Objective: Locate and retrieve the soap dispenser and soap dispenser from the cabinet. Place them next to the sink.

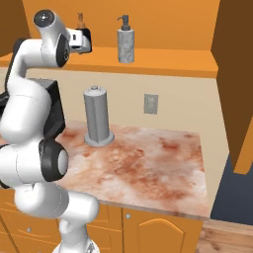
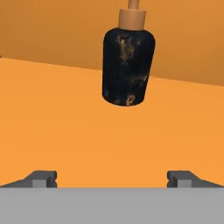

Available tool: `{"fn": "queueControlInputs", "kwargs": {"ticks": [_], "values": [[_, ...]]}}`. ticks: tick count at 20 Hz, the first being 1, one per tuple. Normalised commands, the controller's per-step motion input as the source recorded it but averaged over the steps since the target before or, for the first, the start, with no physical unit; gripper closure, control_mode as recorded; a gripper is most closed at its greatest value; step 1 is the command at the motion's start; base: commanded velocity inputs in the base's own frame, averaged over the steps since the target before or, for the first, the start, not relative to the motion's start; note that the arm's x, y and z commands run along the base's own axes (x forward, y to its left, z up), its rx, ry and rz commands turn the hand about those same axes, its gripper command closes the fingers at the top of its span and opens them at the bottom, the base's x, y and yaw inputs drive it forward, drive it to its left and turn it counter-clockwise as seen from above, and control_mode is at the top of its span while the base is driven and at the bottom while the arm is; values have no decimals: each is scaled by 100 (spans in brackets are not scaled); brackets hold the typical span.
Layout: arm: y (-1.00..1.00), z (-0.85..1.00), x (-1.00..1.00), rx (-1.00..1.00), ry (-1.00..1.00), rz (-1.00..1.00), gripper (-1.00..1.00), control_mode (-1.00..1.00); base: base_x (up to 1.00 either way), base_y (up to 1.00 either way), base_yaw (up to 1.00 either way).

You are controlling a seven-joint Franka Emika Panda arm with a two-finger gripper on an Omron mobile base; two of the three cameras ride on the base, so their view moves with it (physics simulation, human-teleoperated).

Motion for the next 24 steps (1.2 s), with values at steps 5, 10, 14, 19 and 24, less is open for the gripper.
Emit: {"fn": "queueControlInputs", "kwargs": {"ticks": [5, 10, 14, 19, 24], "values": [[-1, 0, 35, 0, 0, -1, -100, -100, 0, 0, 0], [1, 0, 51, 0, 1, -3, -100, -100, 0, 0, 0], [1, 0, 59, 0, 1, -3, -100, -100, 0, 0, 0], [6, 0, 53, 0, 1, -2, -100, -100, 0, 0, 0], [13, 0, 45, 0, 0, -3, -100, -100, 0, 0, 0]]}}
